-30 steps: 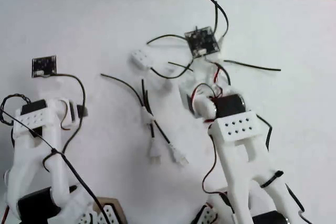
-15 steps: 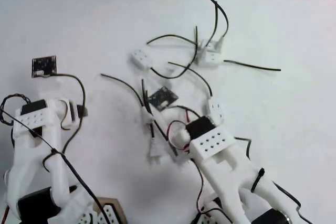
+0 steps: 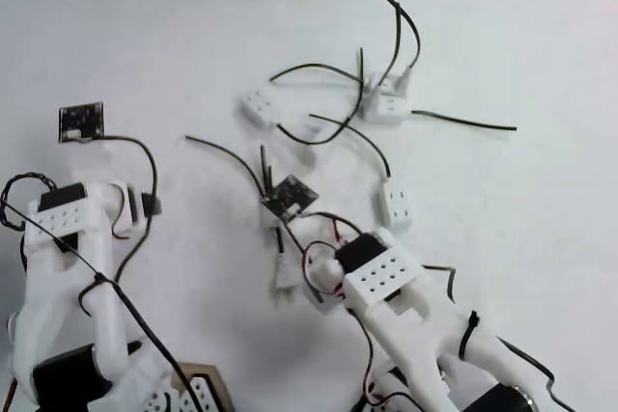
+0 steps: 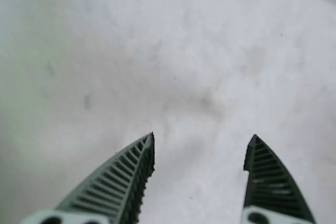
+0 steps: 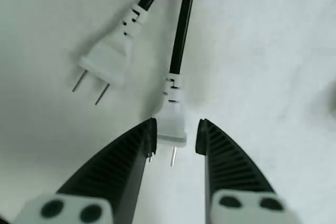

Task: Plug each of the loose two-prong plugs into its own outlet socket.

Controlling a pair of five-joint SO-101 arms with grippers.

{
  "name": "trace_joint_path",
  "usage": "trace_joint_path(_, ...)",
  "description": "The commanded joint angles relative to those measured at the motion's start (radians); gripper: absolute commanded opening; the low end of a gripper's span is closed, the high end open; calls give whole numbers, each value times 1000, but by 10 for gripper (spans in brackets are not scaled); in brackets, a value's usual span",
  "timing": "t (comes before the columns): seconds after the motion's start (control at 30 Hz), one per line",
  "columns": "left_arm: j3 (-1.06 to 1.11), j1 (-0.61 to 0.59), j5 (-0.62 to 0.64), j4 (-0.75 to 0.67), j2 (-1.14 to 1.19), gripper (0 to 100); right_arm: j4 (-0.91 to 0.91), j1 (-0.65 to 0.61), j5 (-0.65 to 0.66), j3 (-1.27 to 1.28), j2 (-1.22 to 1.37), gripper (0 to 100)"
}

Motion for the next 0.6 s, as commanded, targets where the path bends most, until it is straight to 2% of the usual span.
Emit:
trace_joint_path(0.0,11,-5,3,-37,-36,275,-27,-2,-2,-6,-30,123)
trace_joint_path(0.2,11,-5,3,-37,-36,275,-30,2,-3,-5,-4,123)
trace_joint_path(0.37,11,-5,3,-37,-36,275,-48,41,-25,-38,153,121)
trace_joint_path(0.57,11,-5,3,-37,-36,275,-48,19,-87,-92,320,121)
